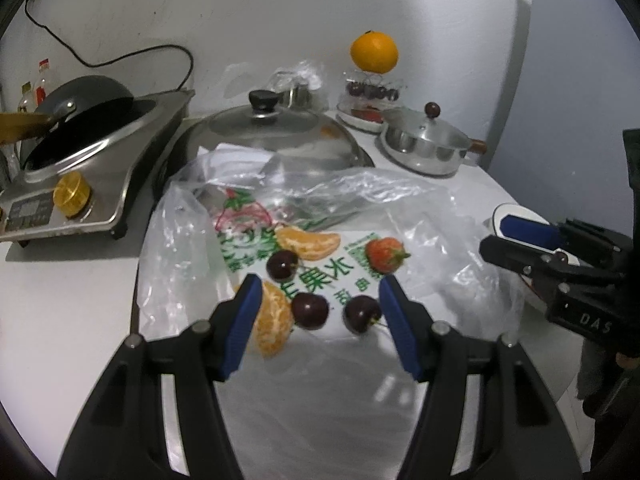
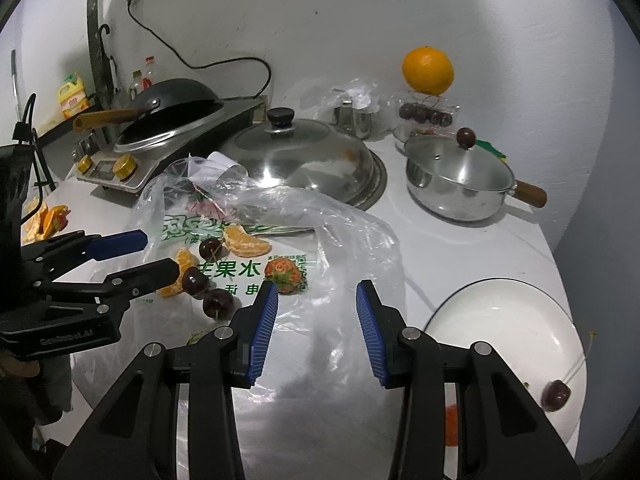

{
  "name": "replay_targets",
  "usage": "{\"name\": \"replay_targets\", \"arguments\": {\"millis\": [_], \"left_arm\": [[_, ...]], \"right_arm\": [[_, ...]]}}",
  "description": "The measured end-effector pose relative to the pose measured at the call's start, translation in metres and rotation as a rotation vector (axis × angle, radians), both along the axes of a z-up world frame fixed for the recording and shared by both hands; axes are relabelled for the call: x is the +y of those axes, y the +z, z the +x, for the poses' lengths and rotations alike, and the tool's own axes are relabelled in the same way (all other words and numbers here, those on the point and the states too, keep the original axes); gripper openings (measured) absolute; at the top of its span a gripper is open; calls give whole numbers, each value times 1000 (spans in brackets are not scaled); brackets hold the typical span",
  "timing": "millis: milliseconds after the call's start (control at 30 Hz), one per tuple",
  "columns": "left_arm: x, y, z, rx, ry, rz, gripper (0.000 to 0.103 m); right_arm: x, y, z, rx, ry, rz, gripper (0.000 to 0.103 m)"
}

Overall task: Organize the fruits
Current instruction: 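Move both open grippers back to the fruit on the plastic bag, then close left gripper on a tangerine segment while right gripper closes on a strawberry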

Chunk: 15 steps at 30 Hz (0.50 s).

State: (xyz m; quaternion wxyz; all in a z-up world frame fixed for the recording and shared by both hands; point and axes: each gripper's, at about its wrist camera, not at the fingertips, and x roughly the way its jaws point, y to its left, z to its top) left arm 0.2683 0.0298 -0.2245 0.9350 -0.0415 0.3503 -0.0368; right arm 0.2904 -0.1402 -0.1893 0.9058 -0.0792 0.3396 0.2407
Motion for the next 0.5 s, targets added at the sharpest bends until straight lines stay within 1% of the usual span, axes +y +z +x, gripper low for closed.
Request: {"name": "replay_targets", "arguments": {"millis": [133, 167, 233, 300, 500], "left_arm": [[-1, 0, -1, -28, -45, 1, 62], [-3, 1, -1, -44, -65, 6, 62], [-7, 2, 1, -52, -82, 29, 62], [-7, -1, 4, -42, -83, 45, 62], [6, -10, 9, -4, -51, 40, 62]], "right_arm": [[8, -4, 5, 10, 16, 0, 43], [9, -5, 6, 12, 18, 1, 43], [12, -7, 8, 17, 21, 4, 43], [14, -9, 9, 19, 24, 4, 43], [23, -13, 11, 32, 32, 6, 43]]}}
